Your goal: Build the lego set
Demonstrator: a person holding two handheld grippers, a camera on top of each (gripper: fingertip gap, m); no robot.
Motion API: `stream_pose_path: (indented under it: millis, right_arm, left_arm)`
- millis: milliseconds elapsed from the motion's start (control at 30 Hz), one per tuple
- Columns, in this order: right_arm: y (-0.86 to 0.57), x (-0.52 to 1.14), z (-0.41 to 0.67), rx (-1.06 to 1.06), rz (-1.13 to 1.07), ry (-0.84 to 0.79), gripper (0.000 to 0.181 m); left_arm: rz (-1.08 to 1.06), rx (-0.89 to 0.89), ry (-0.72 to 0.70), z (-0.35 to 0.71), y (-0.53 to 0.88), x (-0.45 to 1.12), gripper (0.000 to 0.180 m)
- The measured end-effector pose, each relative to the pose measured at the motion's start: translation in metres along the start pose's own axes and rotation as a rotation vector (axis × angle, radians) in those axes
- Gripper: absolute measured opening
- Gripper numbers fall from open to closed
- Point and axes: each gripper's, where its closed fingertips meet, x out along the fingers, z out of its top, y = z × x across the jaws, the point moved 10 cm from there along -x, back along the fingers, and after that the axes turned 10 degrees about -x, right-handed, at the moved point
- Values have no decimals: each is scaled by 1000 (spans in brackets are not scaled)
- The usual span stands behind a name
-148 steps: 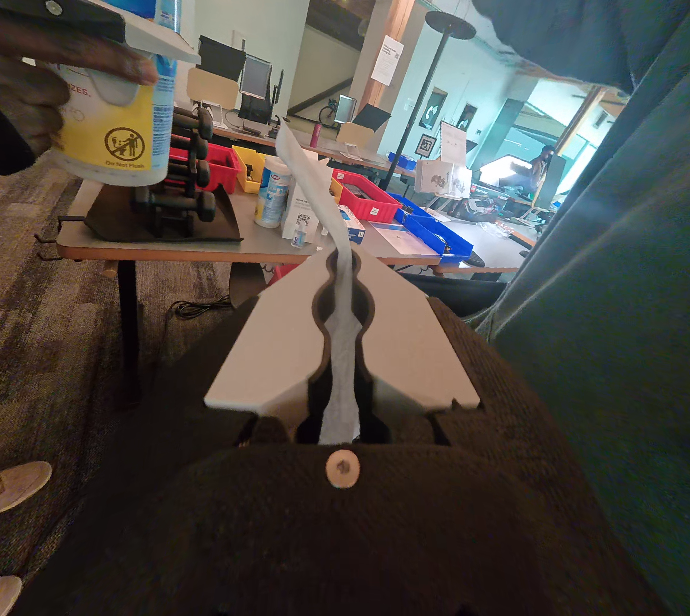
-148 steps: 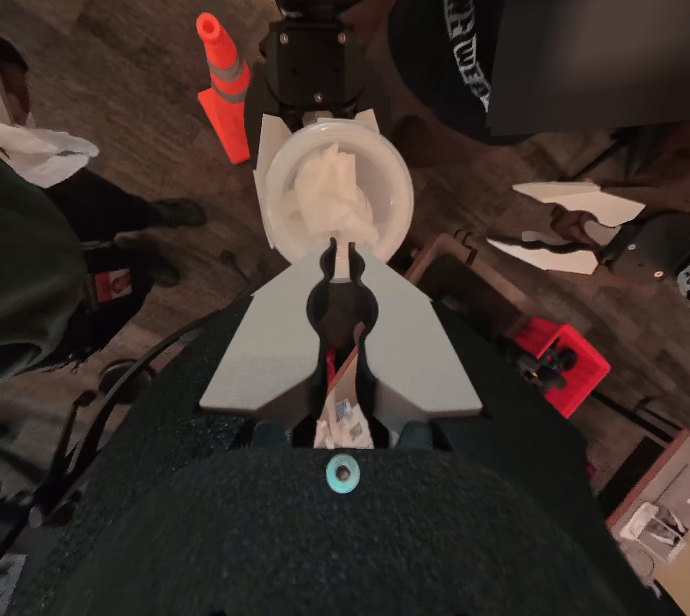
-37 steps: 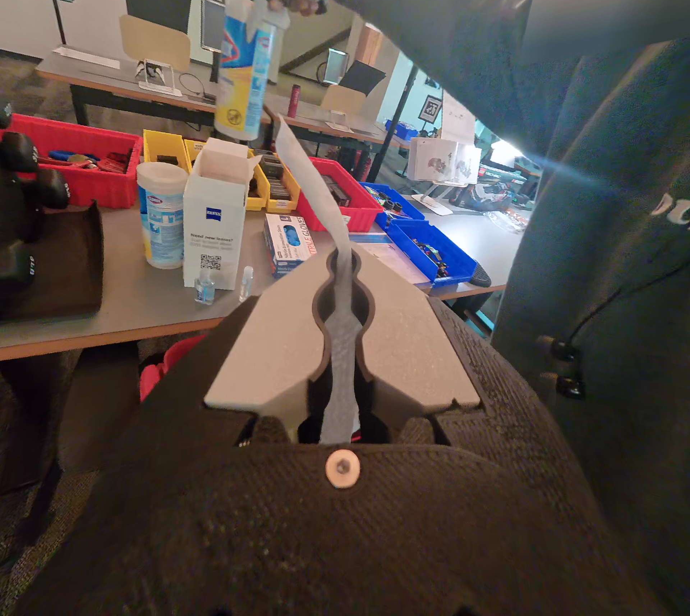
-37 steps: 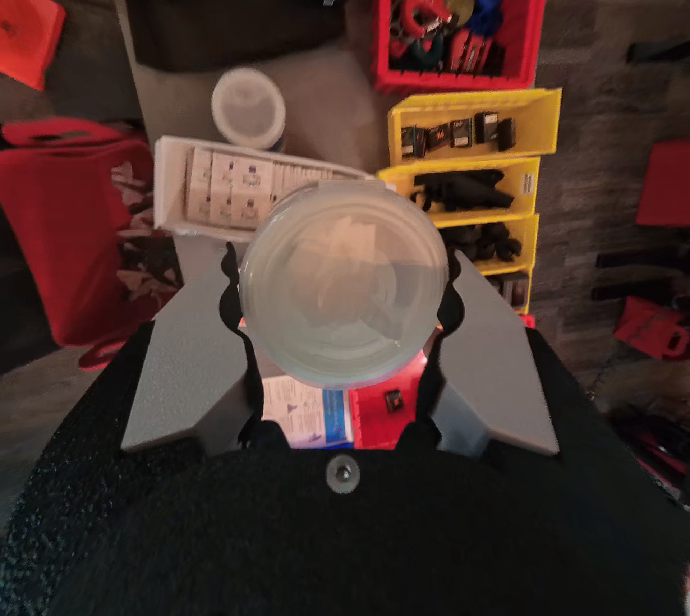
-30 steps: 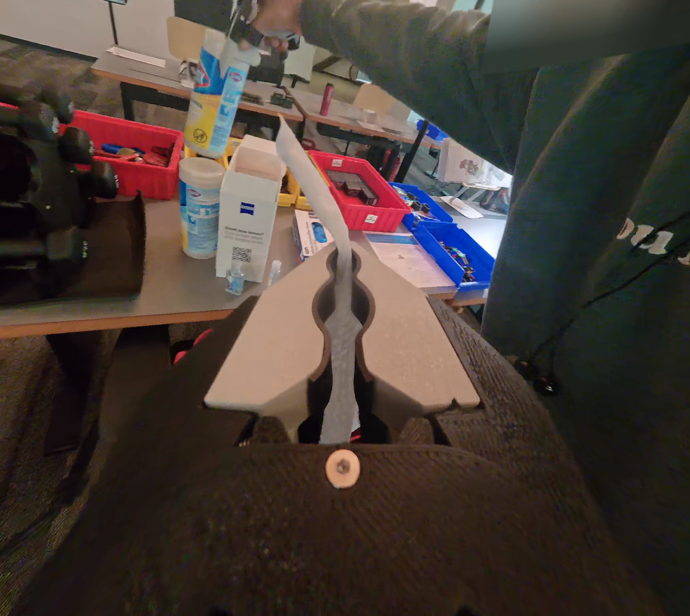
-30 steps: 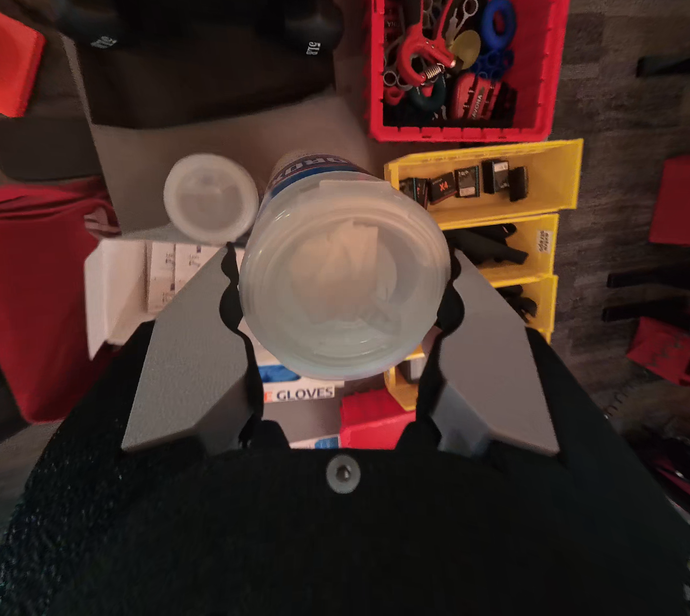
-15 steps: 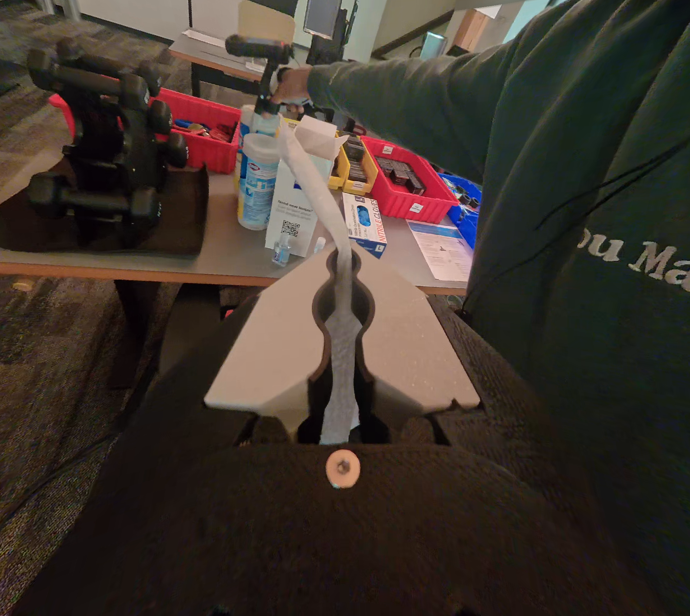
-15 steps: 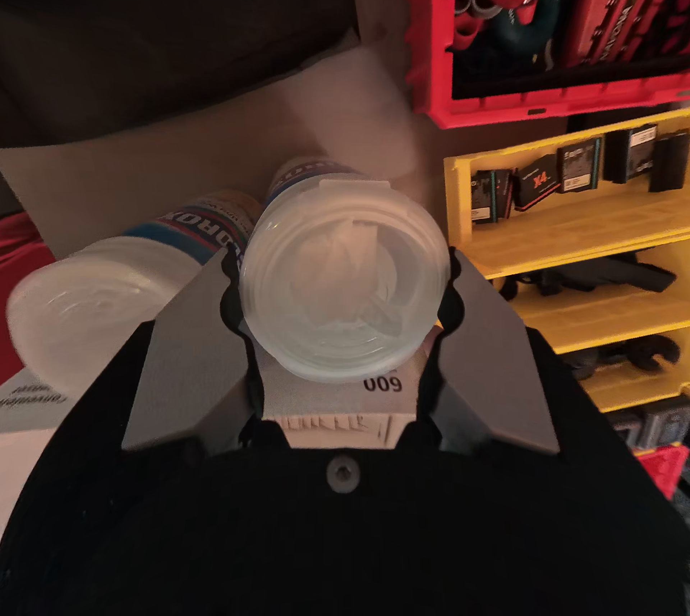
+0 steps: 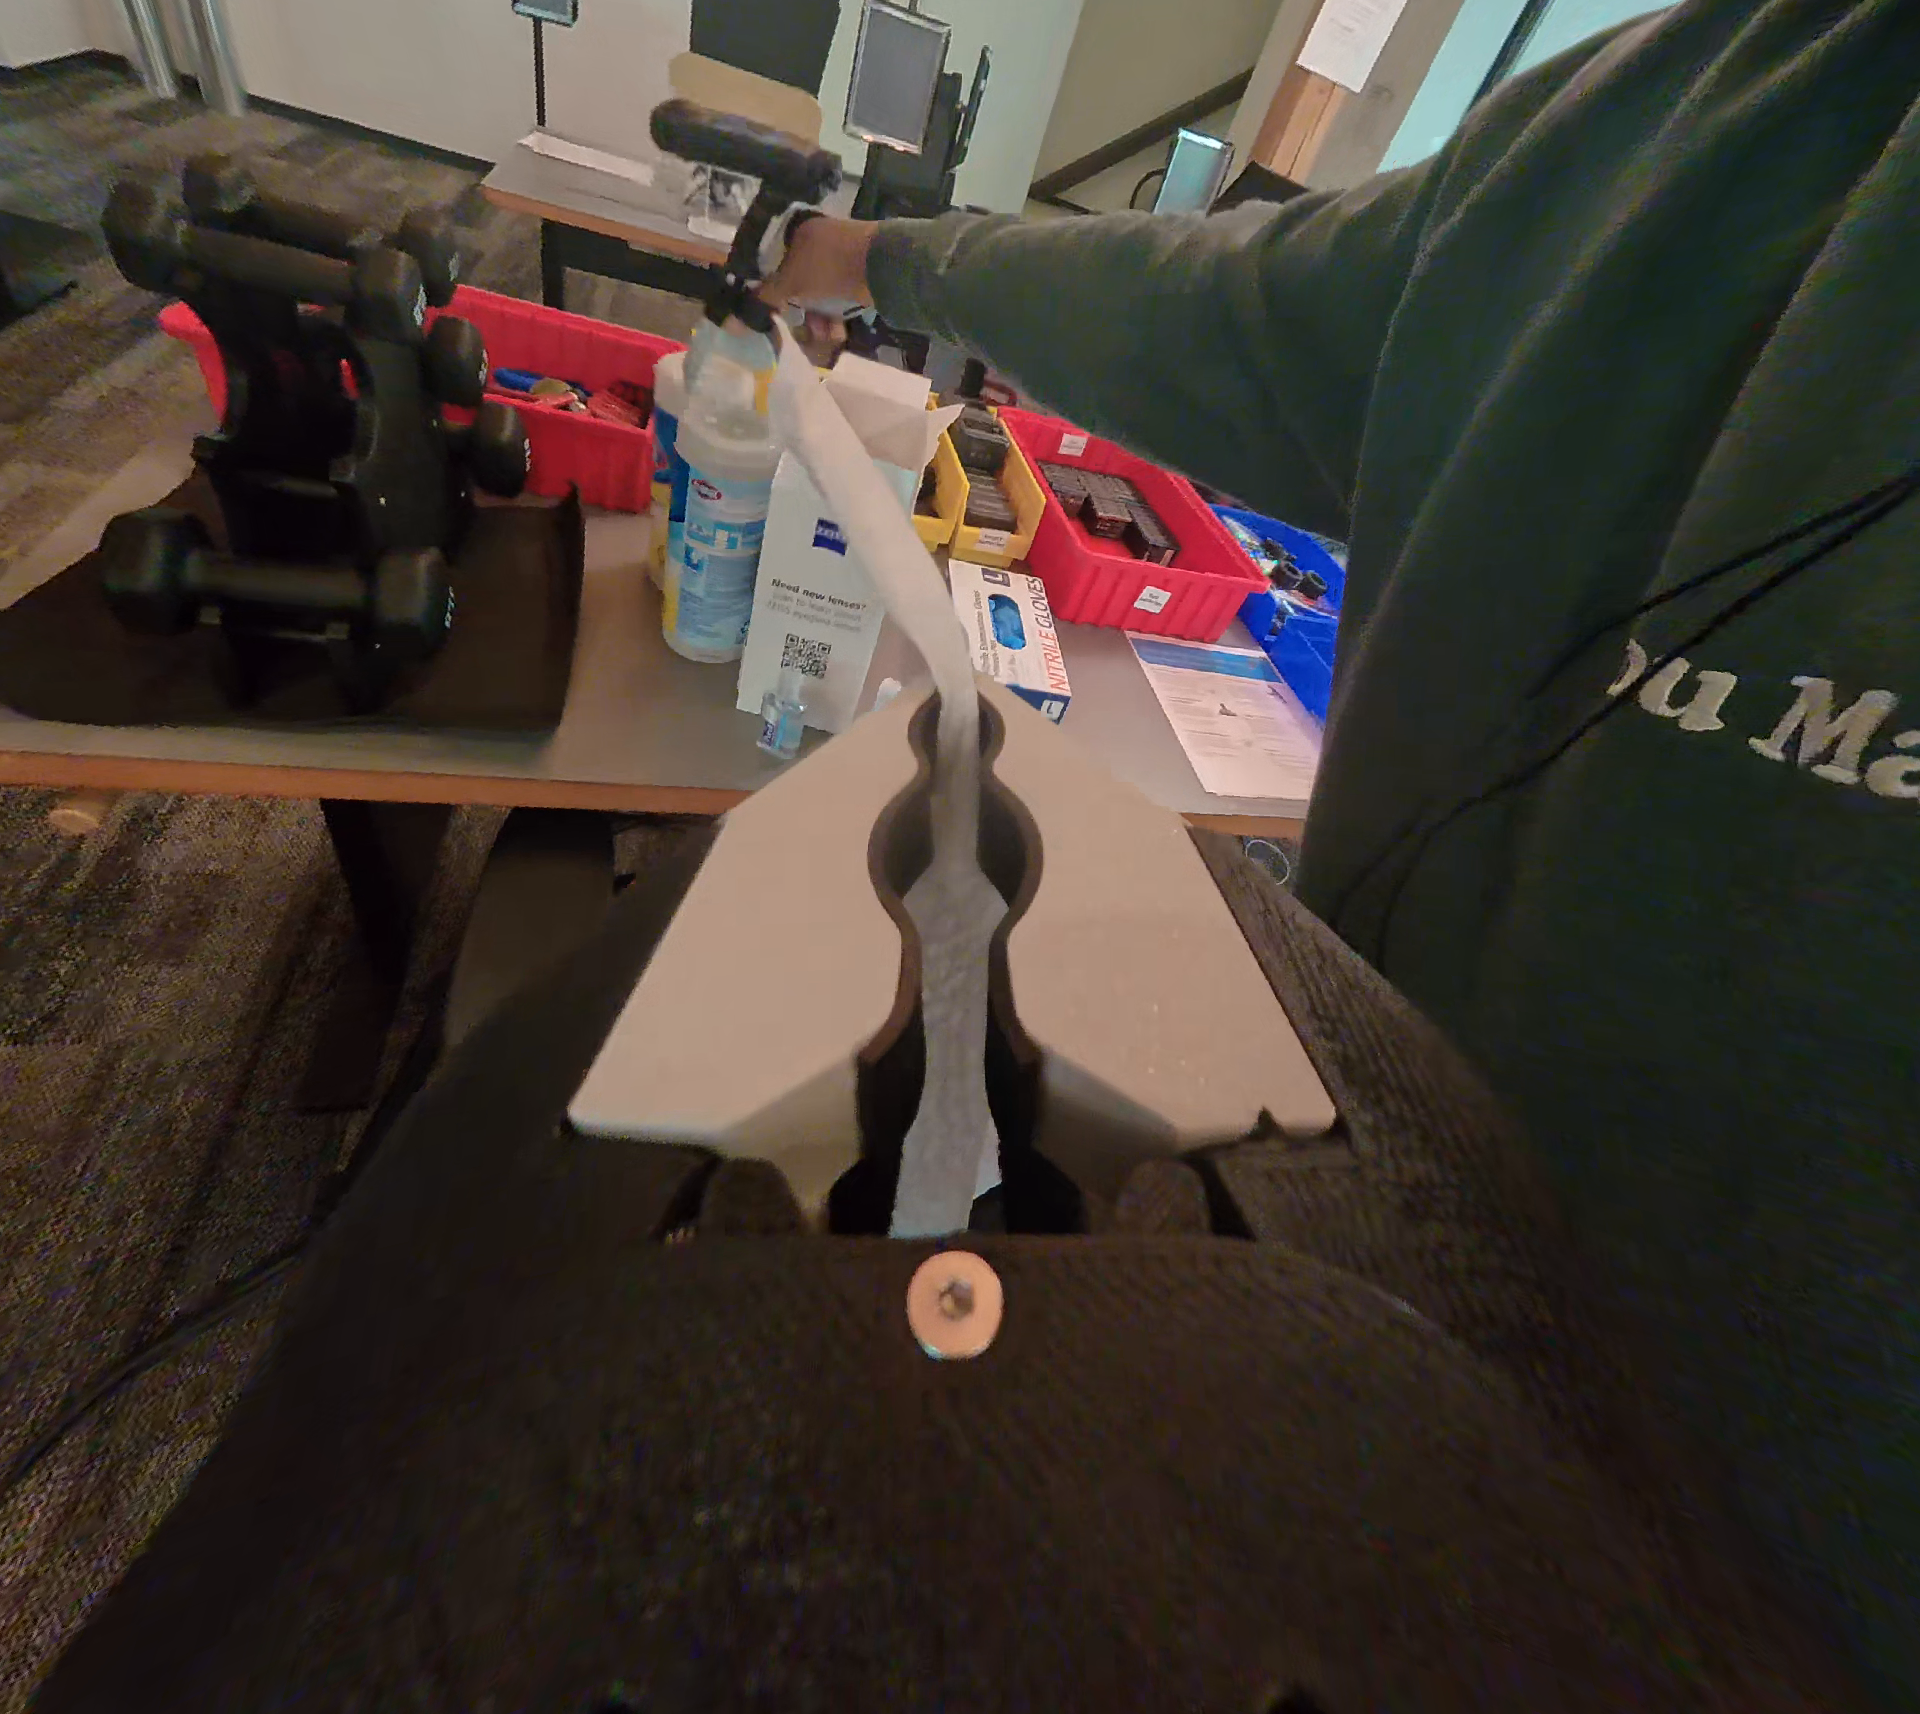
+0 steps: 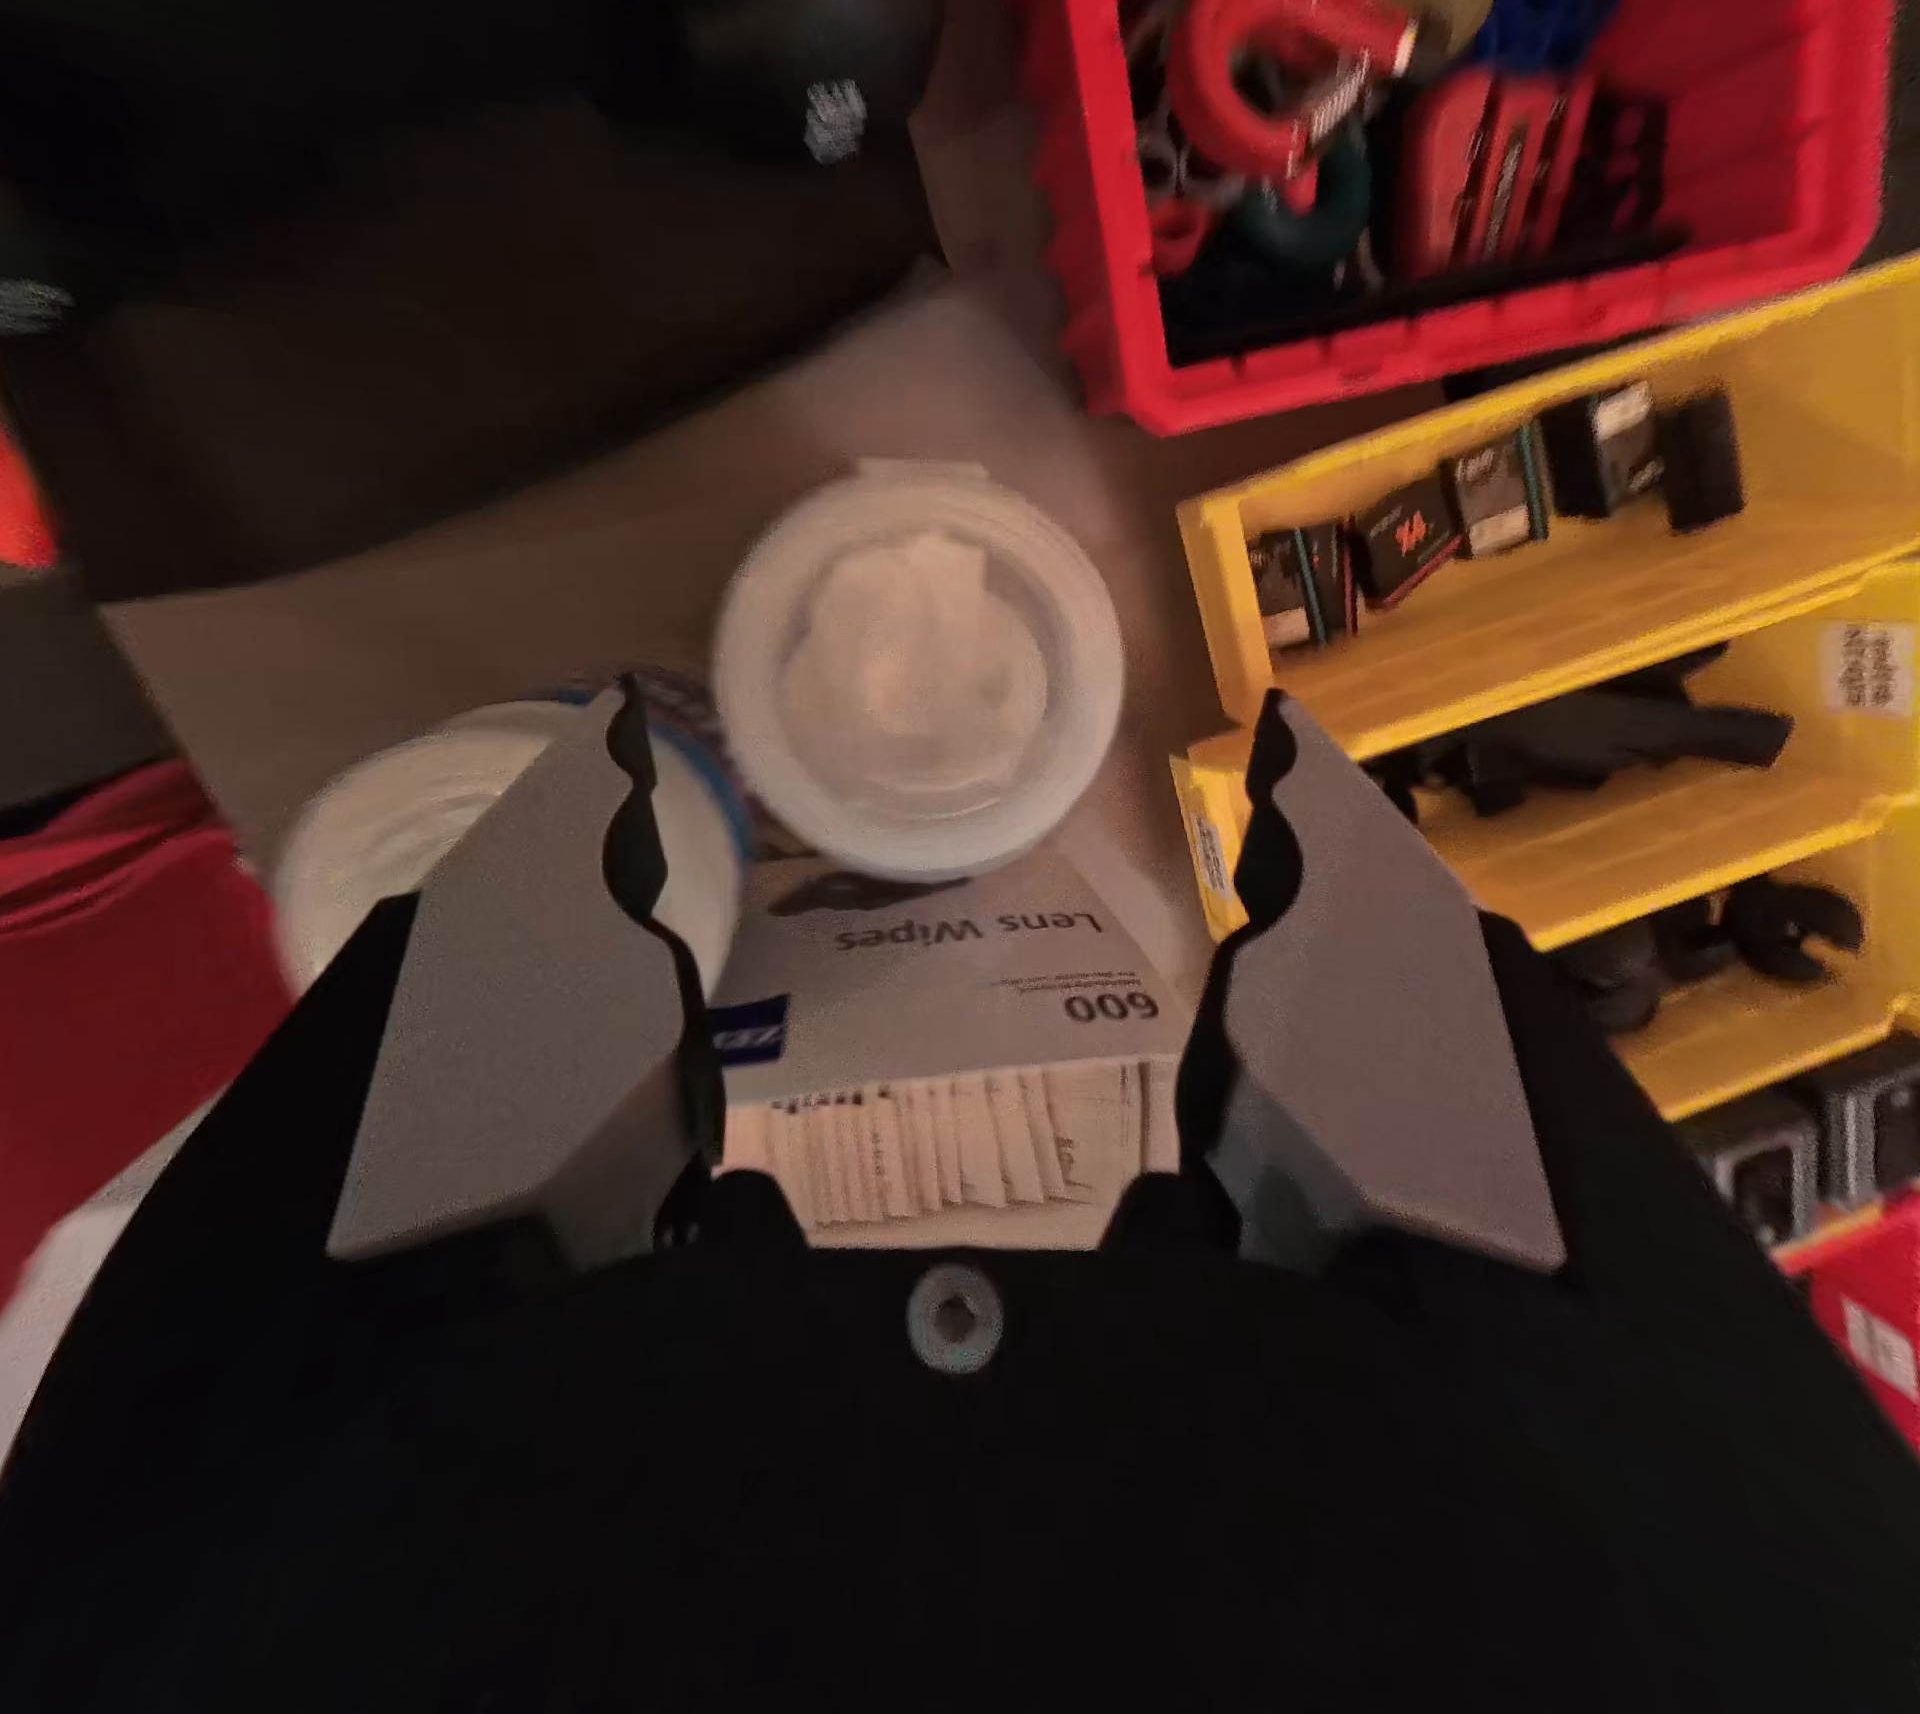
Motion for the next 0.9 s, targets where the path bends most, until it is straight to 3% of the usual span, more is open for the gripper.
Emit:
stream_pose_path:
  millis: [33,200,433,667,900]
  right_arm:
    - [7,-22,3,-13,-2,-79,111]
    - [108,-160,-13,-129,131,-524,101]
    - [327,-280,-92,-262,423,-819,72]
    - [513,-316,-139,-17,410,-936,55]
    - [606,-378,-123,-42,99,-718,56]
  left_arm:
    - [-8,8,-6,2,-1,-1,0]
    - [-82,52,-47,15,-3,-11,0]
    - [-297,114,-92,34,2,-29,0]
    - [-617,134,-53,39,25,-73,0]
    - [-876,108,50,23,58,-138,0]
